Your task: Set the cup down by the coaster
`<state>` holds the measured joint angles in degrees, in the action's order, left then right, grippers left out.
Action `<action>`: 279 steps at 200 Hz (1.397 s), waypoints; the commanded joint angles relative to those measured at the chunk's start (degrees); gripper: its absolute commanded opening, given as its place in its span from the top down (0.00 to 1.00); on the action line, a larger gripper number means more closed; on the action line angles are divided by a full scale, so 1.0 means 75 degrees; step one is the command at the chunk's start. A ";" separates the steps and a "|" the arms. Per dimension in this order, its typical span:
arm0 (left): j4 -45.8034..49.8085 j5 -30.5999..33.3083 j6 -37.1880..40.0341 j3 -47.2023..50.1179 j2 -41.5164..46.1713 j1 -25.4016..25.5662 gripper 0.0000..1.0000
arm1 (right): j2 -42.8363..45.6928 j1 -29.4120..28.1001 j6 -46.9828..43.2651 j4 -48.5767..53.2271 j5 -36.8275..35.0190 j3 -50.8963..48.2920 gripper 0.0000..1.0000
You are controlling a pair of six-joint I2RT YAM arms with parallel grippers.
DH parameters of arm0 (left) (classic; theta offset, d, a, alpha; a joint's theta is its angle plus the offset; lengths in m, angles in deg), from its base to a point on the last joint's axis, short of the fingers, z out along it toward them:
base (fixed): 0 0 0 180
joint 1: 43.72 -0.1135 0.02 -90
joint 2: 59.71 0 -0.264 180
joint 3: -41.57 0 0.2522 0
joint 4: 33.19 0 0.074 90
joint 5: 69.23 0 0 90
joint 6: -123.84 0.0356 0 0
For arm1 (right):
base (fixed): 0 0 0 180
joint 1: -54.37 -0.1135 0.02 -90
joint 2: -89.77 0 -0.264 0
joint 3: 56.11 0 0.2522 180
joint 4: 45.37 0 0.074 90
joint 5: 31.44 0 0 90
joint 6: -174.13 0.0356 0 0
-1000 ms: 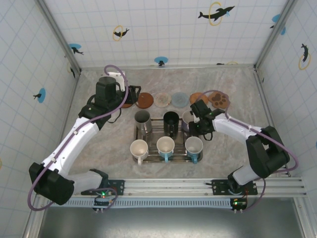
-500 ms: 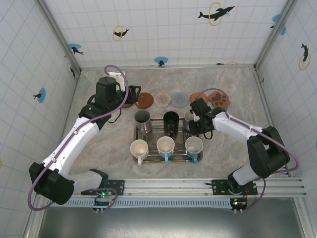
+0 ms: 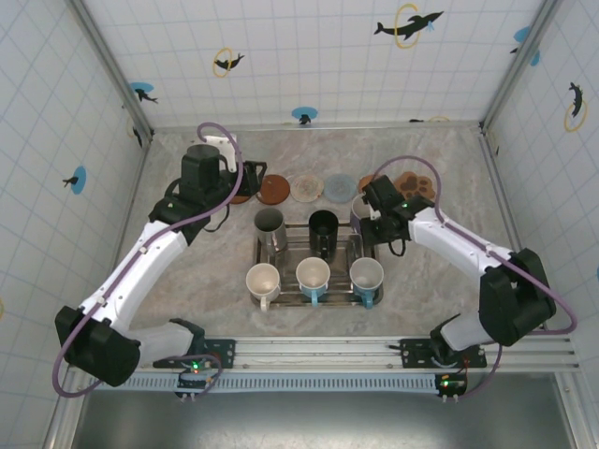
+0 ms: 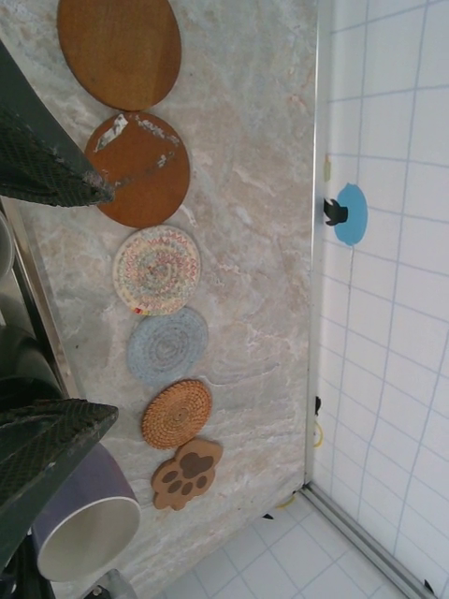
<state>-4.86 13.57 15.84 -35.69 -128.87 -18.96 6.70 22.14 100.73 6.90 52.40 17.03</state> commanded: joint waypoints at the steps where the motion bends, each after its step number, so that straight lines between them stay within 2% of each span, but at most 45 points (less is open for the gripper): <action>1: -0.0302 -0.0023 0.0057 0.0210 -0.0023 0.0040 0.44 | 0.0189 0.0300 -0.0127 0.0042 -0.0317 0.0741 1.00; 52: -0.0501 -0.0107 0.0023 0.0289 -0.0158 0.0038 0.44 | -0.0094 0.1106 -0.0171 -0.0036 -0.0286 0.1347 1.00; 147: -0.0461 0.0004 0.0149 0.0158 -0.0416 0.0036 0.43 | -0.1401 0.2650 -0.0531 0.0223 -0.0633 0.2695 1.00; 279: -0.0583 0.0225 0.0163 0.0070 -0.0733 0.0036 0.44 | -0.3137 0.3428 -0.0518 0.0000 -0.0237 0.3641 1.00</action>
<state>-8.01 14.55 15.91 -33.70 -133.57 -18.96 -16.07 46.93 96.92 10.35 50.00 40.55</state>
